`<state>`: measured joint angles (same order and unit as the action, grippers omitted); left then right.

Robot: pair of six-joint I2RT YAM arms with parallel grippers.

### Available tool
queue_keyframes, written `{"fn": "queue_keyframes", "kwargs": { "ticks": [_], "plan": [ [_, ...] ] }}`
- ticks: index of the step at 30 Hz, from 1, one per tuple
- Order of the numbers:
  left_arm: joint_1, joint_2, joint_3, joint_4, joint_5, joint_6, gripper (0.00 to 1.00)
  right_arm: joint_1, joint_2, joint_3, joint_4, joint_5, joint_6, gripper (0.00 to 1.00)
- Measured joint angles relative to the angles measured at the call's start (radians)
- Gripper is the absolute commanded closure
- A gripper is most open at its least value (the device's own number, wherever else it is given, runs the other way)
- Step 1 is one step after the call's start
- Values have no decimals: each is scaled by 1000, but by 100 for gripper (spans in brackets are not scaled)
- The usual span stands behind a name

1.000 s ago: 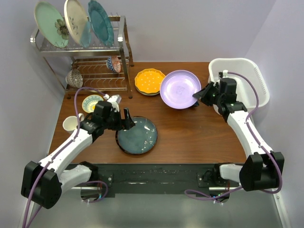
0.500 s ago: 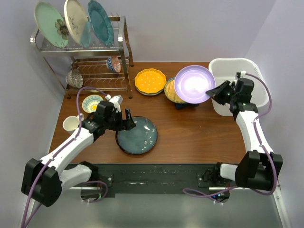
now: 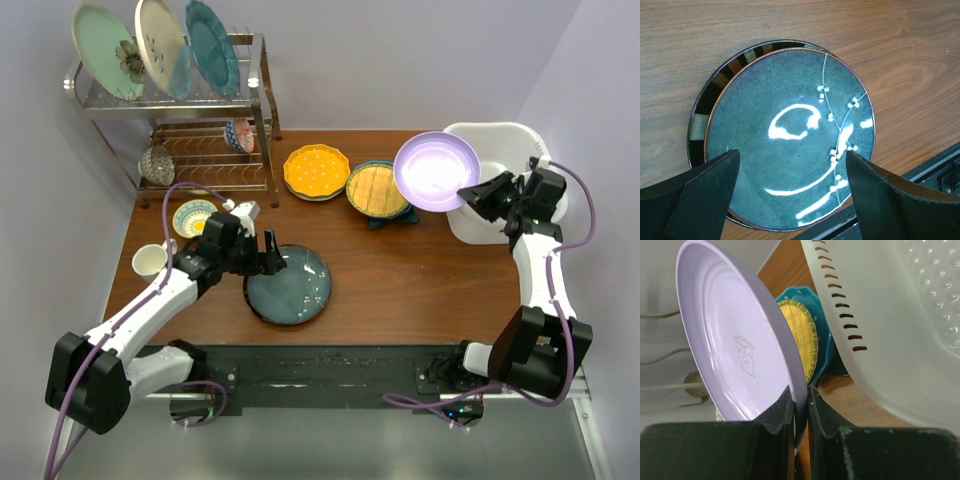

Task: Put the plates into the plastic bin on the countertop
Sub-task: Place the plate in the plastic bin.

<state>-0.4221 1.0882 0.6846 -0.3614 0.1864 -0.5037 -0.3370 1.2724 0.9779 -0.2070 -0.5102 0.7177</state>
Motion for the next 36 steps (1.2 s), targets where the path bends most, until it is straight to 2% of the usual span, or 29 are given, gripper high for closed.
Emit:
{"fn": "queue_keyframes", "kwargs": {
  "ticks": [15, 36],
  "plan": [
    [-5, 10, 0, 0, 0, 3, 9, -83, 2, -3, 2, -6, 2, 100],
    [-6, 4, -28, 8, -1, 3, 9, -158, 56, -21, 61, 82, 76, 100]
  ]
}}
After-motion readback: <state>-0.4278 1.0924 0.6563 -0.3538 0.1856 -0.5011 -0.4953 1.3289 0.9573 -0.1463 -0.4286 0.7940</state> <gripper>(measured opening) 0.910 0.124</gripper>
